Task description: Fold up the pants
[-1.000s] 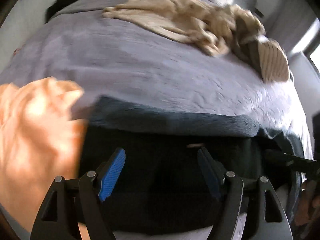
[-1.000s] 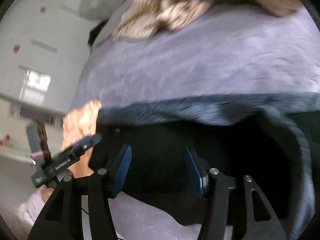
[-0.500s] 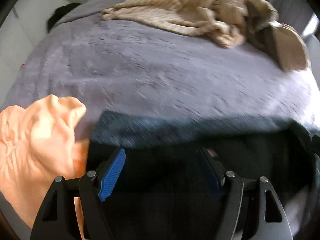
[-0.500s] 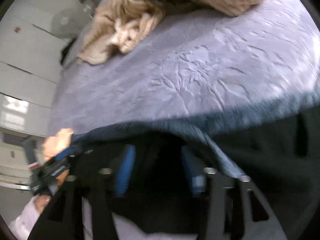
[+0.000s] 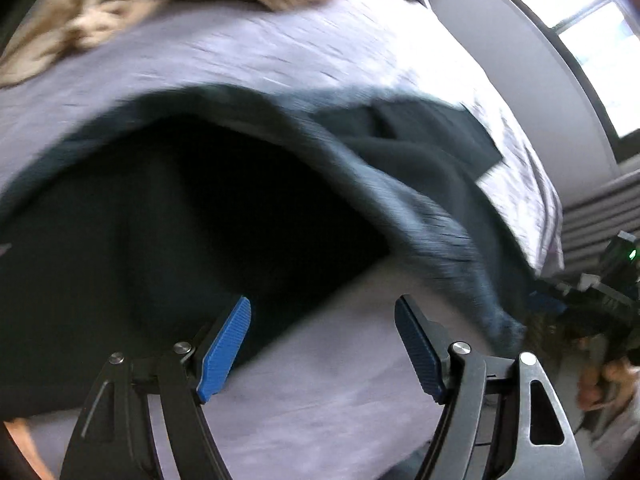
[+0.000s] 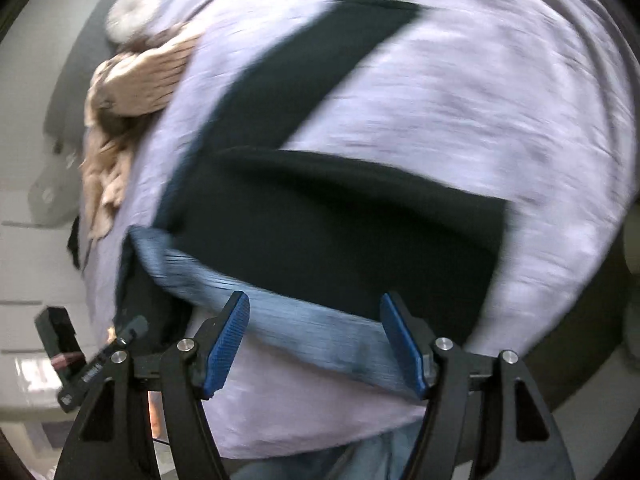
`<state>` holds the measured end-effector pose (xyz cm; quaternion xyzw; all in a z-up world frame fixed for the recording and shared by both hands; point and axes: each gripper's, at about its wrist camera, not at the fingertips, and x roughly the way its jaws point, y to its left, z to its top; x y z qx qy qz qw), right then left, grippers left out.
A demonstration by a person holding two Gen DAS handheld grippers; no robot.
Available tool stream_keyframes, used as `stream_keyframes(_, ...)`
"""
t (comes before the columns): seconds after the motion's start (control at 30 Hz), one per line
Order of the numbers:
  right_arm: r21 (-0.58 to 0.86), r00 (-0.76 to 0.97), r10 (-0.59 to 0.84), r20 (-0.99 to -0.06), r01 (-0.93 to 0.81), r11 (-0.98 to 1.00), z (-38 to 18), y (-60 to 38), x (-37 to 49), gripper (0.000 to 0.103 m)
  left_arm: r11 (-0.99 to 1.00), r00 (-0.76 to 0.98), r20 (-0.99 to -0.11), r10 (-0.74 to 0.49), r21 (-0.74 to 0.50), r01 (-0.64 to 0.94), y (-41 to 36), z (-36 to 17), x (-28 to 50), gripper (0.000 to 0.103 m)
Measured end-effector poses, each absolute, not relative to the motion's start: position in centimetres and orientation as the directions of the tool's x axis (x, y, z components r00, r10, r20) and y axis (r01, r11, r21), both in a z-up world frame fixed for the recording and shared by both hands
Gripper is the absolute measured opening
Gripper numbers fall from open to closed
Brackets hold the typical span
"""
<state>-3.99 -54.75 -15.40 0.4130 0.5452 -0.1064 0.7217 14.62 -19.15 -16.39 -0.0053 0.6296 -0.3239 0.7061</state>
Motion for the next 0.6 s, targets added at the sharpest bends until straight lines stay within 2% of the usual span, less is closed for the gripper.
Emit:
stream_keyframes(0.1, 0.497, 0.368, 0.335, -0.867, 0.626, 0.601, -17.7, -56.8, -5.8, 0.072, 0.777, -0.050, -0.871, -0.489, -0.461, 0.428, -22.9, -16.8, 13.6, 0.076)
stream_keyframes(0.2, 0.560, 0.363, 0.430, -0.827, 0.602, 0.569, -20.0, -58.2, -7.0, 0.072, 0.776, -0.092, -0.861, -0.499, -0.492, 0.394, -25.5, -17.7, 13.5, 0.076)
stream_keyframes(0.37, 0.704, 0.322, 0.661, -0.678, 0.544, 0.457, -25.1, -58.4, -6.9, 0.072, 0.801, -0.122, -0.872, -0.475, -0.485, 0.351, -28.0, -20.0, 11.5, 0.076)
stream_keyframes(0.43, 0.742, 0.326, 0.711, -0.622, 0.537, 0.403, -26.0, -58.4, -7.0, 0.054, 0.811, -0.115, -0.875, -0.470, -0.479, 0.335, -28.1, -20.6, 10.9, 0.076)
stream_keyframes(0.47, 0.739, 0.313, 0.723, -0.615, 0.548, 0.391, -26.4, -58.1, -6.6, 0.020, 0.818, -0.111, -0.881, -0.460, -0.469, 0.333, -28.3, -20.7, 10.8, 0.075)
stream_keyframes(0.5, 0.765, 0.333, 0.753, -0.568, 0.551, 0.334, -26.6, -58.5, -6.5, 0.016, 0.821, -0.106, -0.883, -0.457, -0.464, 0.331, -28.4, -20.3, 10.8, 0.070)
stream_keyframes(0.53, 0.794, 0.373, 0.769, -0.520, 0.543, 0.274, -26.3, -59.2, -6.6, 0.016, 0.816, -0.101, -0.877, -0.470, -0.476, 0.328, -28.6, -19.5, 11.0, 0.062)
stream_keyframes(0.6, 0.841, 0.428, 0.780, -0.457, 0.494, 0.222, -24.5, -60.0, -5.5, 0.015, 0.803, -0.075, -0.862, -0.501, -0.495, 0.331, -29.0, -17.4, 11.7, 0.062)
